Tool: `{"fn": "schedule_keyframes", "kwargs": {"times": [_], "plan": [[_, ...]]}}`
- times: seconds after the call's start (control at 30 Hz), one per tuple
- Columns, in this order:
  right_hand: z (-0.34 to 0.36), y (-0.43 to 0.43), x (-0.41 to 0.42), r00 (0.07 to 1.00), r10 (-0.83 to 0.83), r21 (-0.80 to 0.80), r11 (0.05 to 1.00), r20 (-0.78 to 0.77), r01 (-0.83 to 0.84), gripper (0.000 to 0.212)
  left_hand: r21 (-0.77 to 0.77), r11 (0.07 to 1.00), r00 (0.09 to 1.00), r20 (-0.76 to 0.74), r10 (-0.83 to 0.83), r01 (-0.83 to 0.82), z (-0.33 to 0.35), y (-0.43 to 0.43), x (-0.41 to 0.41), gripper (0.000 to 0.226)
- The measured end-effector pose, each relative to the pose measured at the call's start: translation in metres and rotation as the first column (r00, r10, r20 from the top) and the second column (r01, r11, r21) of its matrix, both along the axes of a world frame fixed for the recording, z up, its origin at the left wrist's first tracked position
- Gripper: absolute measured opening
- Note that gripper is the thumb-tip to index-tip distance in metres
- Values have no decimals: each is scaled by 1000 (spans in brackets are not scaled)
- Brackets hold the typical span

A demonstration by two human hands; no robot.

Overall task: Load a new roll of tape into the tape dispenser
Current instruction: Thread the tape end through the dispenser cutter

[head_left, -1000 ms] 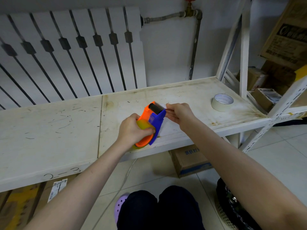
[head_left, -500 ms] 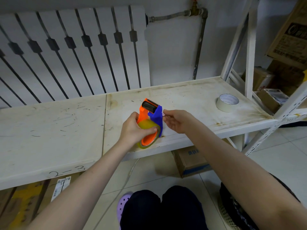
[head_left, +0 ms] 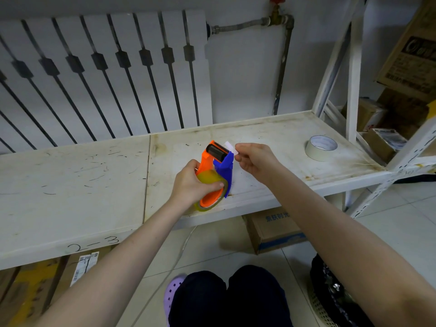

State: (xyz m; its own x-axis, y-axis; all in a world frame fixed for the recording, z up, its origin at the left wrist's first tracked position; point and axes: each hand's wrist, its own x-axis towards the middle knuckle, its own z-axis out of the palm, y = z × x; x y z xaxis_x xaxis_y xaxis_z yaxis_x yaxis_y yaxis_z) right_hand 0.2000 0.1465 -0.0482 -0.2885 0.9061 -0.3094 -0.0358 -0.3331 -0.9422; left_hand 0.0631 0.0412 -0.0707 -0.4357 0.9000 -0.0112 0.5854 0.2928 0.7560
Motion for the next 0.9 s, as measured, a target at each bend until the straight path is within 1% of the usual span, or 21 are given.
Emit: {"fn": "schedule_keyframes", "kwargs": {"times": [0.07, 0.17, 0.2, 0.23, 0.3, 0.37, 0.43, 0.57, 0.63, 0.67, 0.7, 0.73, 0.77, 0.8, 0.83, 0.87, 0.9], "plan": [[4, 1, 2, 998, -5, -39, 999, -61, 2, 18, -3, 1000, 1000, -1, 0, 0, 0, 0, 0, 56], [12, 4, 3, 981, 19, -110, 993, -194, -41, 9, -9, 1000, 1000, -2, 1, -1, 1, 1, 1, 57], [13, 5, 3, 982, 29, -123, 991, -189, -53, 9, -9, 1000, 1000, -5, 2, -2, 1, 2, 1, 58], [11, 5, 2, 989, 46, -123, 990, -139, -63, 9, -9, 1000, 1000, -10, 1, -1, 1, 2, 2, 59], [5, 3, -2, 995, 95, -109, 990, 32, -91, 7, -9, 1000, 1000, -23, -4, 4, 2, 2, 4, 59], [-1, 1, -7, 985, 109, -98, 991, 137, -96, 4, -12, 1000, 1000, -30, -5, 4, 2, 2, 4, 60], [-4, 0, -9, 985, 98, -100, 991, 143, -84, 6, -9, 1000, 1000, -27, -8, 8, 3, 2, 4, 61], [-9, -1, -5, 988, 157, -154, 976, 3, -155, 9, -4, 1000, 999, -29, -13, 13, 3, 1, 5, 61], [-10, -1, -3, 986, 168, -156, 974, 20, -163, 6, 0, 1000, 999, -32, -18, 18, 4, 0, 5, 60], [-9, -1, -3, 986, 147, -131, 982, 75, -137, 4, 1, 1000, 999, -32, -20, 20, 4, 0, 5, 60], [-9, 2, -3, 983, 96, -71, 994, 154, -86, 6, -3, 1000, 999, -30, -21, 21, 5, 0, 5, 60], [-10, 6, -1, 972, 10, 34, 999, 234, -18, 7, -9, 1000, 999, -26, -21, 20, 5, 1, 5, 60], [-12, 10, 0, 950, -105, 181, 982, 295, 53, 9, -15, 1000, 1000, -22, -20, 20, 5, 1, 5, 61], [-13, 14, 2, 917, -228, 347, 932, 328, 108, 12, -19, 1000, 1000, -18, -20, 19, 5, 1, 5, 62], [-13, 17, 4, 888, -318, 487, 864, 332, 127, 14, -22, 1000, 1000, -16, -19, 19, 4, 1, 5, 62], [-13, 19, 5, 875, -359, 577, 809, 326, 117, 11, -23, 1000, 1000, -15, -17, 17, 4, 1, 5, 62], [-13, 20, 6, 871, -363, 624, 777, 330, 87, 6, -26, 1000, 1000, -17, -16, 15, 4, 2, 5, 63]]}}
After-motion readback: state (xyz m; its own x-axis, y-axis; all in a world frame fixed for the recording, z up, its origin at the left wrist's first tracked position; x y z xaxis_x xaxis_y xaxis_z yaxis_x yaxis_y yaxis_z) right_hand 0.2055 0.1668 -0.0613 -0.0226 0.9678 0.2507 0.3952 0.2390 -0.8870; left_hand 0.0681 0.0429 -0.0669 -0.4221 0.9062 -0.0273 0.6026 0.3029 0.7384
